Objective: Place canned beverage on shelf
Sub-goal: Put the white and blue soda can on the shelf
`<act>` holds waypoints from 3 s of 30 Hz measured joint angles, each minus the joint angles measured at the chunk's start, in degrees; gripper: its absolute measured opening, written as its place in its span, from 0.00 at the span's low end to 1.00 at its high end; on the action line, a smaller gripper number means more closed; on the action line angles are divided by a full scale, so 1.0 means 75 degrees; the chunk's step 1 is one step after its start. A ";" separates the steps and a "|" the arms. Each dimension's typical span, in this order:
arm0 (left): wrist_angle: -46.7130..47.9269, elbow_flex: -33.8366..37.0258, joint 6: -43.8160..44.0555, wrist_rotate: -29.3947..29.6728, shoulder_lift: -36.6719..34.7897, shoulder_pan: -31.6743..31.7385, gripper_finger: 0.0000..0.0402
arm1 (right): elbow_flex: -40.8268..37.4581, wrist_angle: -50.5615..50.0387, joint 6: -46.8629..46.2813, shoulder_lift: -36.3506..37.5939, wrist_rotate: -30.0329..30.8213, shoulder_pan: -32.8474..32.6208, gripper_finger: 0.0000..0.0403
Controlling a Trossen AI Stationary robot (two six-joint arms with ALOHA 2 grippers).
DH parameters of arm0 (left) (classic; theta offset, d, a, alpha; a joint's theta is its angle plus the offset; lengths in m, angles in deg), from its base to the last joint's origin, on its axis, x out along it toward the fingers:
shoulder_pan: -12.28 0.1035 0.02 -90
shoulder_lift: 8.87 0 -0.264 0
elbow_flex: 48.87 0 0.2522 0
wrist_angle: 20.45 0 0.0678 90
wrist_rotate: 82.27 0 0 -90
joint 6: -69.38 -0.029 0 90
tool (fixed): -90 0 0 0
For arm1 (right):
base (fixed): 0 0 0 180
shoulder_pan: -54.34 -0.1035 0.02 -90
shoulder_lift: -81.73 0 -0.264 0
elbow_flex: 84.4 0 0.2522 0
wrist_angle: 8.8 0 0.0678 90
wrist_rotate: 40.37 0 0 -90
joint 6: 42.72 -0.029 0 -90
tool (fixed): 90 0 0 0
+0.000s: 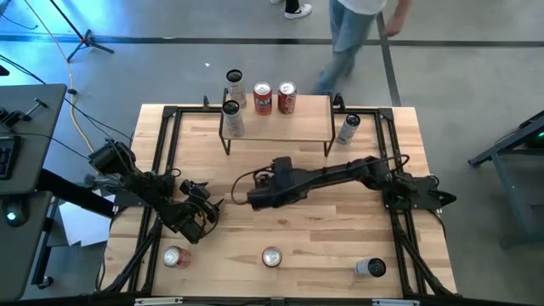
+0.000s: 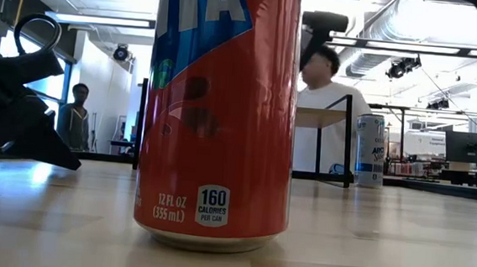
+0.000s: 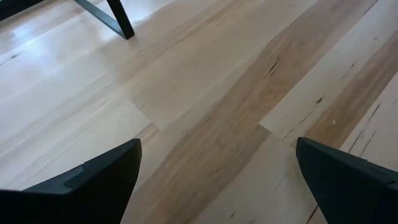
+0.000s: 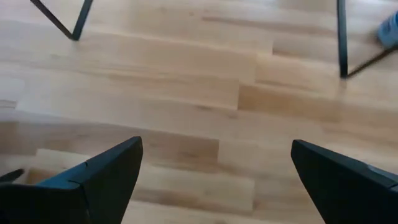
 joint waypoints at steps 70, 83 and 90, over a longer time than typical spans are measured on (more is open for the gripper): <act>-0.0303 -0.0271 -0.0677 0.0509 0.0000 0.0002 1.00 | -0.8102 0.2098 0.1286 0.8148 -0.2663 0.2958 0.99; -0.0338 -0.0271 -0.0758 0.0501 0.0001 0.0002 1.00 | -0.8102 0.3058 0.3896 0.7665 -0.2832 0.5818 0.99; -0.0341 -0.0271 -0.0755 0.0490 0.0000 0.0000 1.00 | -0.8102 0.3378 0.4731 0.7067 -0.3395 0.6880 0.99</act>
